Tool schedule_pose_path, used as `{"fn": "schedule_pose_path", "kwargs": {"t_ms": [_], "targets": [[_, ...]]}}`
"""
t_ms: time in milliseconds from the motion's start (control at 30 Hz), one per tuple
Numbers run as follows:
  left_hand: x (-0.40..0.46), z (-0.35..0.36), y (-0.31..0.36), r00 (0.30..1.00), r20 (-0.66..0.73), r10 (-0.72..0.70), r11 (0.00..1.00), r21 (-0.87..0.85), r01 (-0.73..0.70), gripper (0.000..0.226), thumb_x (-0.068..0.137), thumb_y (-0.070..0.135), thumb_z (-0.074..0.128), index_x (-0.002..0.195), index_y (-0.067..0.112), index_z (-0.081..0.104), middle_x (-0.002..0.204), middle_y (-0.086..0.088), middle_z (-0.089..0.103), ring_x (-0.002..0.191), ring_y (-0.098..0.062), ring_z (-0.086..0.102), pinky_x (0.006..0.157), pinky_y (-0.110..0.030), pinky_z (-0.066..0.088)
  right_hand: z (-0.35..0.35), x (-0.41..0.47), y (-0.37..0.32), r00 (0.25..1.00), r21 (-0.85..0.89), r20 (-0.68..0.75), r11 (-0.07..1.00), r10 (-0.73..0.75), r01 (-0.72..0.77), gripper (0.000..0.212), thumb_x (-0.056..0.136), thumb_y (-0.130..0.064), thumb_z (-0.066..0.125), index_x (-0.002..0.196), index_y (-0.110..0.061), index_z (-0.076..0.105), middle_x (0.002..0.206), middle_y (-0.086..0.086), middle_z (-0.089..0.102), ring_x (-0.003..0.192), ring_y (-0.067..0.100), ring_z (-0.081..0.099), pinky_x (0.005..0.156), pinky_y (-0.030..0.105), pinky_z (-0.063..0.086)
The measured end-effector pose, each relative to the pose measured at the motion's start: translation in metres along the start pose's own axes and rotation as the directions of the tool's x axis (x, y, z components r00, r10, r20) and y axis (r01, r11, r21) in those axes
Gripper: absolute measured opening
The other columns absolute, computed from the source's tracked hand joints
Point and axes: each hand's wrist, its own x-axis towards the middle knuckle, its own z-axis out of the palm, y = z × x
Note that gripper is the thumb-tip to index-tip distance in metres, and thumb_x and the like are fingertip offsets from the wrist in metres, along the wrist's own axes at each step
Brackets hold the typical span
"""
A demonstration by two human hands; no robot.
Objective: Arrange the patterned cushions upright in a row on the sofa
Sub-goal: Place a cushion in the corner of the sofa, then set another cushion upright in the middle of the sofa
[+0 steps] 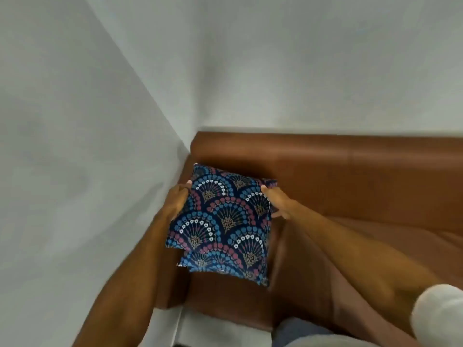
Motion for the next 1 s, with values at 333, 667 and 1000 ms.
{"fn": "schedule_pose_path", "kwargs": {"t_ms": [333,667,1000], "targets": [[-0.014,0.005,-0.022,0.973,0.145,-0.179,0.933,-0.287,0.215,0.09,0.07,0.062,0.088,0.141,0.014,0.06,0.115,-0.007,0.078,0.098,-0.027,0.078,0.086,-0.041,0.065,0.014,0.051,0.076,0.992,0.214,0.034,0.969,0.122,-0.126,0.05,0.087,-0.019,0.077,0.129,-0.03,0.051,0.138,0.003,0.062,0.128,0.03,0.056,0.108,0.06,0.046],[-0.174,0.14,-0.002,0.958,0.265,0.111,0.968,-0.248,-0.044,0.082,0.084,0.015,0.089,0.152,0.031,0.045,0.144,0.004,0.065,0.13,-0.008,0.065,0.106,-0.044,0.06,-0.155,-0.037,0.178,0.978,0.037,-0.147,0.987,-0.151,0.158,0.08,0.066,0.022,0.061,0.139,-0.001,0.035,0.105,0.01,0.057,0.096,0.021,0.058,0.065,0.013,0.057],[-0.112,0.337,0.056,0.89,0.41,0.2,0.969,-0.219,-0.117,0.095,0.098,0.013,0.077,0.169,0.024,0.016,0.172,-0.004,0.034,0.158,-0.026,0.036,0.125,-0.055,0.039,-0.289,-0.023,0.24,0.862,0.106,-0.479,0.963,-0.168,0.247,0.088,0.066,0.017,0.056,0.149,-0.004,0.034,0.144,0.017,0.053,0.127,0.018,0.059,0.102,0.043,0.054]]}}
